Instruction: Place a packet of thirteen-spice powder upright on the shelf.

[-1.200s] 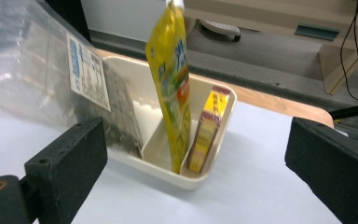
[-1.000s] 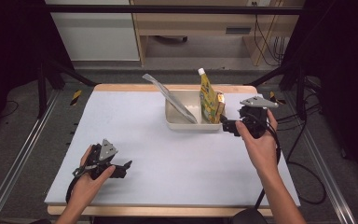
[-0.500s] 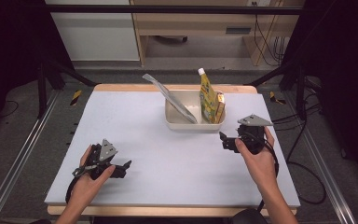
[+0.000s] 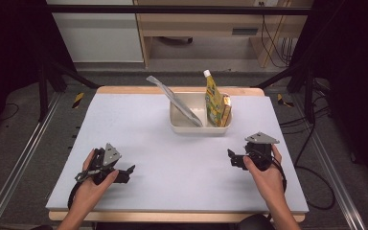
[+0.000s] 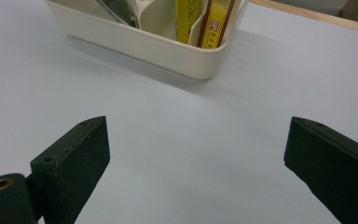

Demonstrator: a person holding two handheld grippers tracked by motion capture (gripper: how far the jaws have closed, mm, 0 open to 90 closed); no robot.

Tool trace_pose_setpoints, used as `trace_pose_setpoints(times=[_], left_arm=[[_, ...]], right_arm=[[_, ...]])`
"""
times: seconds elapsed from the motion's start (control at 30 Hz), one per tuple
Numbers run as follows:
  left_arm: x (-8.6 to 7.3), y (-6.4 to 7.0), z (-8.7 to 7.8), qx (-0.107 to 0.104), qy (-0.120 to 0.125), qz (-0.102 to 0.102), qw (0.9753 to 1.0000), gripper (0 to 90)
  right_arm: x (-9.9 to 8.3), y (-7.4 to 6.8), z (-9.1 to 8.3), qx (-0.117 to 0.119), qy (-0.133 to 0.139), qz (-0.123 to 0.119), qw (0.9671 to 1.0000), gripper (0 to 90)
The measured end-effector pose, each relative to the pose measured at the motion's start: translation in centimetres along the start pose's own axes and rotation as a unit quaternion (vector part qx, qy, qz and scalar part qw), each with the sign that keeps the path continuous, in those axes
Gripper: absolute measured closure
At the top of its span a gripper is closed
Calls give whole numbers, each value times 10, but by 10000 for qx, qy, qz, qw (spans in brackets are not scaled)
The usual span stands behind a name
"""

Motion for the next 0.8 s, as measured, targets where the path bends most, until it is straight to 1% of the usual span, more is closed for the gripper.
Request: trace_pose_setpoints(times=[0.03, 0.07, 0.13, 0.17, 0.37, 0.47, 0.5, 0.53, 0.57, 0.7, 0.77, 0.8], left_arm=[[0, 0, 0, 5, -1, 2, 10000, 52], [-1, -1, -1, 2, -52, 36, 10000, 52], [-1, -1, -1, 6, -46, 30, 10000, 52], [-1, -1, -1, 16, -40, 29, 10000, 52], [-1, -2, 0, 14, -54, 17, 10000, 52], [-2, -2, 0, 38, -69, 17, 10000, 52], [-2, -3, 0, 43, -68, 7, 10000, 52], [-2, -3, 0, 49, -63, -2, 10000, 52], [-3, -3, -1, 60, -66, -4, 10000, 52], [-4, -5, -1, 98, -69, -32, 9999, 52], [-4, -6, -1, 117, -67, -34, 9999, 52], [-4, -6, -1, 121, -71, -42, 9999, 52]], right_arm=[[-2, 0, 0, 15, -11, 30, 10000, 72], [-4, 0, 2, 3, -22, 27, 10000, 72], [-7, 1, 4, 2, -6, 22, 10000, 72], [-10, 0, 5, 11, -28, 70, 10000, 72], [-19, 0, 10, 14, -69, 157, 9999, 73], [-24, 0, 14, 10, -79, 140, 9999, 73], [-26, -1, 15, 4, -99, 184, 9998, 72], [-27, -1, 16, -4, -90, 143, 9999, 73], [-29, -2, 16, 18, -112, 209, 9997, 73], [-34, -4, 19, 17, -137, 208, 9997, 74], [-36, -6, 19, 43, -184, 194, 9996, 74], [-36, -6, 20, 17, -163, 162, 9997, 74]])
Point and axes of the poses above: each handheld gripper's, and its own axes: z roughly forward along the jaws, x roughly out of its top, y roughly to its right, the point moved 6 cm from there along z, roughly forward along the jaws, and after that the axes turned 12 degrees about -x, right-handed, at the moved point
